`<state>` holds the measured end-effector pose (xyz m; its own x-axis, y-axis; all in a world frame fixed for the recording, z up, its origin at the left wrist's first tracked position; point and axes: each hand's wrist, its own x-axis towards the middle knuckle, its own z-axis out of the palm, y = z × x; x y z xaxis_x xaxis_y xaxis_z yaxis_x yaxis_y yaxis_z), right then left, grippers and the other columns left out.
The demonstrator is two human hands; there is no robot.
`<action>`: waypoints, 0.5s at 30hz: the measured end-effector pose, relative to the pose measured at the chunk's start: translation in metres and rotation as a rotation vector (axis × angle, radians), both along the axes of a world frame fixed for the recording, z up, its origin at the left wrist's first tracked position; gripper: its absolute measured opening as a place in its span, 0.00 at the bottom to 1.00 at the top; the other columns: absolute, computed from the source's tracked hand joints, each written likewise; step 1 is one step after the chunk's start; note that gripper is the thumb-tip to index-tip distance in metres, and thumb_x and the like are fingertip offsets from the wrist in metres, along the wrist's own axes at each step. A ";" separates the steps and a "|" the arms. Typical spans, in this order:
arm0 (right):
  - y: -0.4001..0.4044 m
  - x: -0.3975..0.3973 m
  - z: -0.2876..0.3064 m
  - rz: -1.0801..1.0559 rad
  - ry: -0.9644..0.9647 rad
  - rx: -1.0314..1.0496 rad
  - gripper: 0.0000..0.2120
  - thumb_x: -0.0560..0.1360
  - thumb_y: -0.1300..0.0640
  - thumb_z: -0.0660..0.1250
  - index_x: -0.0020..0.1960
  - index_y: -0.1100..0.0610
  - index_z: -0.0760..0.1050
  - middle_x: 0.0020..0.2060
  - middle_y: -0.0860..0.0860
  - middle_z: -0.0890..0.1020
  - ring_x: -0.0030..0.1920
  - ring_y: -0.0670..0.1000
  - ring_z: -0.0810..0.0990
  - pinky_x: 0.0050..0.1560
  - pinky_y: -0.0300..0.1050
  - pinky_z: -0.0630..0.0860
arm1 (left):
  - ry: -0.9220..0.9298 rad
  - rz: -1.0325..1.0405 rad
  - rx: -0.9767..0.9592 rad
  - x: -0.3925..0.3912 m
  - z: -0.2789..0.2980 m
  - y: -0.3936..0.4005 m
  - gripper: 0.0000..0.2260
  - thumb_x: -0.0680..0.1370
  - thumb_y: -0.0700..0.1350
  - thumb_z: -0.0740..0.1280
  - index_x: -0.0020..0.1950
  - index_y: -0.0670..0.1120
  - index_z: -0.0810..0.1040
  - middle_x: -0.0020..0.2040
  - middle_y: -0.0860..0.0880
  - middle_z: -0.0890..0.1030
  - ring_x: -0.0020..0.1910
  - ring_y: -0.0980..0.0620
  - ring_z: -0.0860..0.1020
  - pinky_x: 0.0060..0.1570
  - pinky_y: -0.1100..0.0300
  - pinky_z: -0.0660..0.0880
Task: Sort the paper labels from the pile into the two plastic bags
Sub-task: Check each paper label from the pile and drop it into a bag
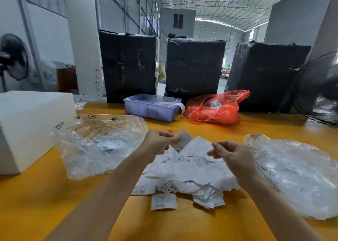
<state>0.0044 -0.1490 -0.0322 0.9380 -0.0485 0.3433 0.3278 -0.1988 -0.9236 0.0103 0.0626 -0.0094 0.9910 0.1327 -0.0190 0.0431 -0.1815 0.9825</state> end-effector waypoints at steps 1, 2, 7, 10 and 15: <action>-0.001 0.001 -0.001 -0.017 -0.020 -0.012 0.03 0.75 0.63 0.67 0.44 0.60 0.80 0.31 0.49 0.84 0.30 0.42 0.81 0.31 0.30 0.74 | -0.064 0.089 0.075 0.003 0.006 0.016 0.06 0.72 0.43 0.75 0.37 0.45 0.80 0.36 0.46 0.81 0.31 0.54 0.70 0.29 0.64 0.67; -0.002 0.002 -0.001 -0.037 -0.038 -0.027 0.03 0.75 0.62 0.68 0.44 0.59 0.80 0.31 0.48 0.84 0.31 0.42 0.81 0.32 0.31 0.74 | -0.130 0.183 0.171 0.004 0.011 0.034 0.05 0.72 0.43 0.74 0.38 0.44 0.81 0.36 0.47 0.81 0.31 0.55 0.72 0.30 0.64 0.67; -0.008 0.008 0.002 -0.137 -0.186 -0.094 0.02 0.75 0.65 0.67 0.45 0.60 0.79 0.32 0.50 0.83 0.31 0.45 0.81 0.32 0.30 0.77 | -0.116 0.575 0.631 0.008 0.014 0.122 0.03 0.74 0.40 0.70 0.45 0.41 0.82 0.44 0.44 0.83 0.43 0.47 0.80 0.43 0.56 0.77; -0.020 0.012 0.005 -0.256 -0.280 -0.171 0.03 0.75 0.65 0.66 0.45 0.63 0.79 0.32 0.52 0.82 0.35 0.44 0.81 0.35 0.24 0.73 | 0.024 0.591 0.775 0.009 0.004 0.145 0.06 0.75 0.36 0.66 0.49 0.37 0.81 0.47 0.40 0.82 0.47 0.43 0.80 0.48 0.52 0.78; -0.052 0.016 0.010 -0.515 -0.340 -0.360 0.04 0.75 0.64 0.66 0.44 0.62 0.80 0.33 0.55 0.83 0.31 0.52 0.80 0.33 0.30 0.74 | 0.107 0.588 0.915 0.005 -0.010 0.145 0.04 0.75 0.33 0.66 0.48 0.34 0.79 0.47 0.39 0.81 0.41 0.45 0.77 0.39 0.56 0.73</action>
<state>0.0202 -0.2014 -0.0217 0.6644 -0.2856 0.6907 0.3682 -0.6792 -0.6349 0.0153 0.2071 -0.0195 0.7669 0.5928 0.2460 0.4394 -0.7643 0.4720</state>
